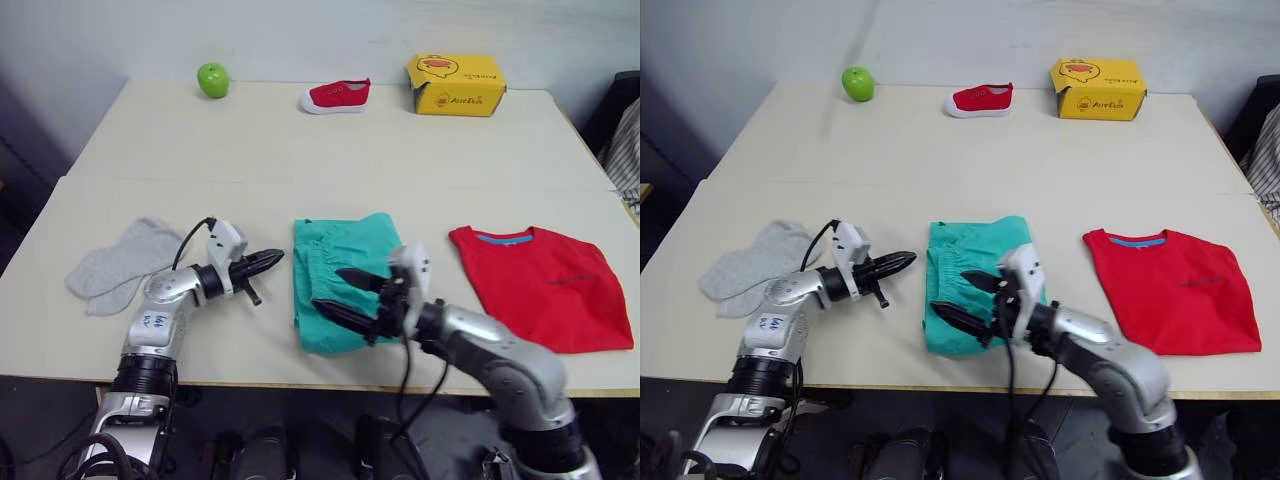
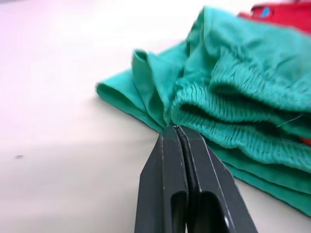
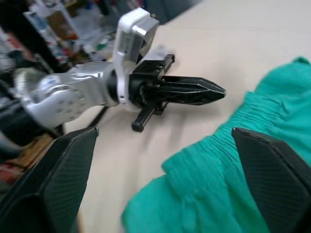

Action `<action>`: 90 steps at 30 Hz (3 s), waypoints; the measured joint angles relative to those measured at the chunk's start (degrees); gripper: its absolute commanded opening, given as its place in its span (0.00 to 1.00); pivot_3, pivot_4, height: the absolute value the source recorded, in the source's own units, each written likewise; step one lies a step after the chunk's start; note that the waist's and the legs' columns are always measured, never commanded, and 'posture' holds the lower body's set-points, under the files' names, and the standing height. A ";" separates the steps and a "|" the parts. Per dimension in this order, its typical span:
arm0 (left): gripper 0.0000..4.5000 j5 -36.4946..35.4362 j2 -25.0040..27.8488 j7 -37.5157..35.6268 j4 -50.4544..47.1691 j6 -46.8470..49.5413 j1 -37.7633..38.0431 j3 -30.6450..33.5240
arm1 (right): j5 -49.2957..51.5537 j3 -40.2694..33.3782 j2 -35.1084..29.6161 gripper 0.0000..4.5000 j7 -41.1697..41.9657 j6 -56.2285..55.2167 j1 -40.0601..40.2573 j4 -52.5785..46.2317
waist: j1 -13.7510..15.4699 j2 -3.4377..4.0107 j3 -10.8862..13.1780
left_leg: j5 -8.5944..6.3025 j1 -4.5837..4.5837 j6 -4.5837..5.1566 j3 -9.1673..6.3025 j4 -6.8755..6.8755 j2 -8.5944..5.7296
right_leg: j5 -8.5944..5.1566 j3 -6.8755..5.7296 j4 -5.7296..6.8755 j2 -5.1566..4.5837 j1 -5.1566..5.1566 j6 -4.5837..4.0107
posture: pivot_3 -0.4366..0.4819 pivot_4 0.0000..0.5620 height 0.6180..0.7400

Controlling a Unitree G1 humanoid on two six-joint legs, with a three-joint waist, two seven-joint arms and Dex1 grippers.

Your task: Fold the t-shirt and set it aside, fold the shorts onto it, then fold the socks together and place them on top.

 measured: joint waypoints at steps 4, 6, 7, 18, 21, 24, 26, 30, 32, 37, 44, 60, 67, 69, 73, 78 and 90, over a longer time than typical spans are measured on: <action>0.00 -3.48 0.26 -3.71 -3.78 2.27 -2.04 -0.28 | -2.91 -3.47 -6.50 0.64 9.87 -5.15 -5.45 10.53 | 0.03 -0.06 0.04 | 0.03 0.02 0.05 0.02 0.05 -0.12 | 0.03 -0.03 -0.03 -0.06 0.09 0.06 | 0.48 0.27 1.00; 0.00 -3.45 -1.02 -5.20 -6.53 2.03 -3.52 -3.07 | -10.17 -1.38 -8.27 0.49 15.21 -12.37 -9.35 19.15 | 0.00 -0.06 0.04 | 0.06 0.04 0.09 0.05 0.04 -0.19 | 0.05 0.00 -0.01 -0.10 0.09 0.09 | 0.48 0.27 1.00; 0.00 -2.89 -1.64 -5.51 -7.23 1.14 -3.82 -4.65 | -13.52 0.40 -8.18 0.41 17.80 -16.27 -11.13 23.33 | -0.08 -0.06 0.04 | 0.06 0.05 0.07 0.08 0.04 -0.17 | 0.05 0.01 -0.01 -0.07 0.09 0.09 | 0.48 0.27 1.00; 0.00 10.17 -7.91 2.76 -5.09 -3.75 1.95 -16.64 | -34.69 9.76 3.68 0.00 34.67 -47.84 -31.63 70.77 | -1.59 -0.04 0.13 | 0.23 0.09 -0.09 0.23 0.06 0.02 | 0.05 0.09 0.07 0.16 0.04 0.09 | 0.48 0.27 1.00; 0.00 11.92 -7.21 4.47 -6.31 -3.57 2.56 -16.84 | -37.89 9.38 6.04 0.00 33.96 -53.64 -36.93 82.65 | -1.70 -0.03 0.13 | 0.27 0.17 -0.13 0.24 0.06 0.02 | 0.05 0.17 0.19 0.12 0.06 0.09 | 0.48 0.27 1.00; 0.00 12.30 -7.07 5.24 -6.86 -3.84 3.18 -16.85 | -40.08 6.82 6.20 0.00 29.48 -58.53 -41.31 92.15 | -1.74 -0.02 0.13 | 0.30 0.20 -0.15 0.22 0.06 0.03 | 0.04 0.19 0.24 0.10 0.06 0.07 | 0.48 0.27 1.00; 0.00 12.30 -6.94 5.20 -6.83 -4.48 3.20 -16.74 | -40.57 4.56 5.98 0.00 26.57 -60.44 -43.08 95.75 | -1.76 -0.02 0.13 | 0.30 0.21 -0.17 0.22 0.06 0.04 | 0.04 0.20 0.26 0.09 0.06 0.06 | 0.48 0.27 1.00; 0.00 10.85 -6.94 4.43 -6.30 -3.85 2.59 -15.42 | -40.62 1.34 5.16 0.00 27.64 -61.89 -43.34 97.01 | -1.86 0.03 0.16 | 0.31 0.21 -0.19 0.23 0.06 0.05 | 0.03 0.21 0.26 0.10 0.05 0.05 | 0.48 0.27 1.00; 0.00 7.97 -7.98 5.06 -5.35 -0.06 0.71 -12.84 | -39.90 0.44 4.92 0.00 31.10 -62.14 -40.81 93.62 | -1.72 0.03 0.16 | 0.31 0.20 -0.19 0.19 0.06 0.06 | 0.03 0.19 0.28 0.10 0.06 0.05 | 0.48 0.27 1.00; 0.00 5.51 -8.41 5.82 -4.05 5.47 -5.99 -10.07 | -34.73 0.16 5.80 0.00 36.53 -57.97 -23.71 70.03 | -0.96 0.05 0.17 | 0.31 0.10 -0.18 -0.02 0.06 -0.09 | 0.03 0.04 0.31 0.01 0.07 0.06 | 0.48 0.27 1.00; 0.00 10.31 -11.16 8.84 5.09 3.33 -8.08 -13.51 | -35.95 4.80 5.95 0.00 34.27 -56.52 -6.83 47.34 | -1.03 0.04 0.17 | 0.32 0.13 -0.19 0.00 0.06 -0.14 | 0.03 0.01 0.29 -0.02 0.08 0.06 | 0.48 0.27 1.00; 0.00 10.28 -10.25 4.05 10.42 -6.83 -8.84 -11.95 | -4.55 -5.78 -11.39 0.79 19.26 -1.32 -0.92 20.22 | -0.14 0.04 0.17 | 0.31 0.14 -0.24 -0.08 0.07 0.08 | 0.17 -0.06 0.12 -0.34 0.08 -0.23 | 0.48 0.27 1.00; 0.00 10.31 -8.70 1.49 11.44 -11.44 -8.05 -11.63 | -4.74 -5.87 -8.96 0.99 6.70 22.12 -18.70 40.58 | -0.30 0.04 0.17 | 0.31 0.02 -0.23 0.00 0.07 0.06 | 0.17 -0.18 0.14 -0.15 -0.03 -0.27 | 0.48 0.27 1.00; 0.00 11.18 -8.72 1.27 11.46 -12.81 -8.00 -12.37 | -6.10 -4.17 -7.06 0.99 6.34 23.46 -22.45 43.08 | -0.43 0.04 0.17 | 0.33 0.03 -0.21 0.06 0.07 0.04 | 0.17 -0.18 0.18 -0.02 -0.03 -0.26 | 0.48 0.27 1.00; 0.00 12.50 -8.26 1.58 11.47 -14.84 -6.98 -12.86 | -8.26 -3.06 -1.25 0.86 5.85 24.06 -27.67 48.27 | -0.82 0.01 0.15 | 0.33 0.07 -0.20 0.09 0.07 0.05 | 0.17 -0.16 0.27 0.02 -0.02 -0.26 | 0.48 0.27 1.00; 0.00 12.58 -8.66 2.37 10.94 -15.19 -6.13 -12.86 | -10.37 -0.89 3.28 0.48 6.23 24.32 -30.34 51.50 | -1.23 0.01 0.15 | 0.34 0.04 -0.18 0.06 0.07 0.01 | 0.18 -0.18 0.33 -0.01 -0.04 -0.26 | 0.48 0.27 1.00; 0.27 -0.10 -2.36 -8.40 -2.32 -4.74 -2.11 -8.25 | -7.76 1.67 -13.31 0.00 18.84 32.93 -33.74 42.15 | -1.31 0.11 0.21 | 0.32 -0.22 -0.14 -0.01 0.06 -0.01 | 0.18 -0.20 0.28 -0.06 -0.27 -0.25 | 0.48 0.27 1.00</action>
